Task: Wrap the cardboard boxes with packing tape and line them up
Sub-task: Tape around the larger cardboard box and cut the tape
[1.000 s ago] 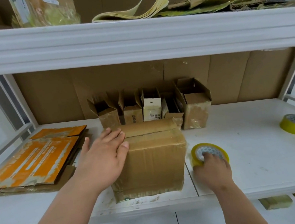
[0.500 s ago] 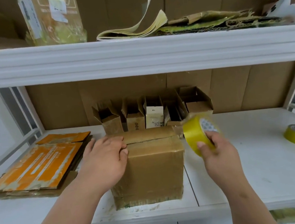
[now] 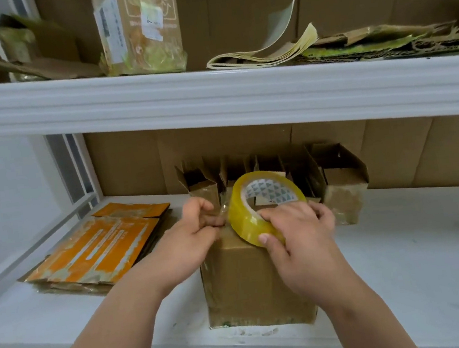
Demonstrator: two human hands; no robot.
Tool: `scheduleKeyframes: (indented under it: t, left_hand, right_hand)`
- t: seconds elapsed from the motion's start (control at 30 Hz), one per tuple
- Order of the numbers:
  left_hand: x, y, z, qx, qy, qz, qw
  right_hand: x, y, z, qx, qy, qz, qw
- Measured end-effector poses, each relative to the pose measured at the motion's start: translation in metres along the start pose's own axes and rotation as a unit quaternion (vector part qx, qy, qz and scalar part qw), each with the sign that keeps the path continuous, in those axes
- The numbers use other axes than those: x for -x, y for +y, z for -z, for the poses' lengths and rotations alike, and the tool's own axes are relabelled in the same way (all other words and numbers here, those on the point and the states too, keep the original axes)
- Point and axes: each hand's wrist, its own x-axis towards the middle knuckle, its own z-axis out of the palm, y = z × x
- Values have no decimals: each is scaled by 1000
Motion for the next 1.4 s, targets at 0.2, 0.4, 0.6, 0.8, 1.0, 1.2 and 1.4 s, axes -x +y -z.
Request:
scheduleKeyframes:
  t: [0.2, 0.4, 0.6, 0.8, 1.0, 1.2, 1.4]
  left_hand:
    - [3, -11, 2, 122, 40, -21, 992]
    - [1, -19, 8, 122, 67, -27, 990]
    - [-1, -23, 4, 130, 94, -23, 987]
    - [-2, -25, 5, 166, 94, -11, 982]
    - [-7, -20, -2, 195, 151, 12, 969]
    - [-13, -15, -4, 152, 193, 4, 969]
    - [-11, -13, -5, 209, 196, 20, 958]
  right_hand:
    - [-8, -9, -2, -5, -24, 32, 999]
    - [-15, -13, -7, -12, -36, 63, 997]
    - [-22, -7, -4, -14, -59, 57, 996]
    - [-35, 15, 2, -54, -117, 21, 991]
    - [-41, 20, -7, -183, -104, 61, 976]
    - [-56, 15, 3, -223, -90, 67, 968]
    - [-65, 20, 27, -253, -101, 58, 960]
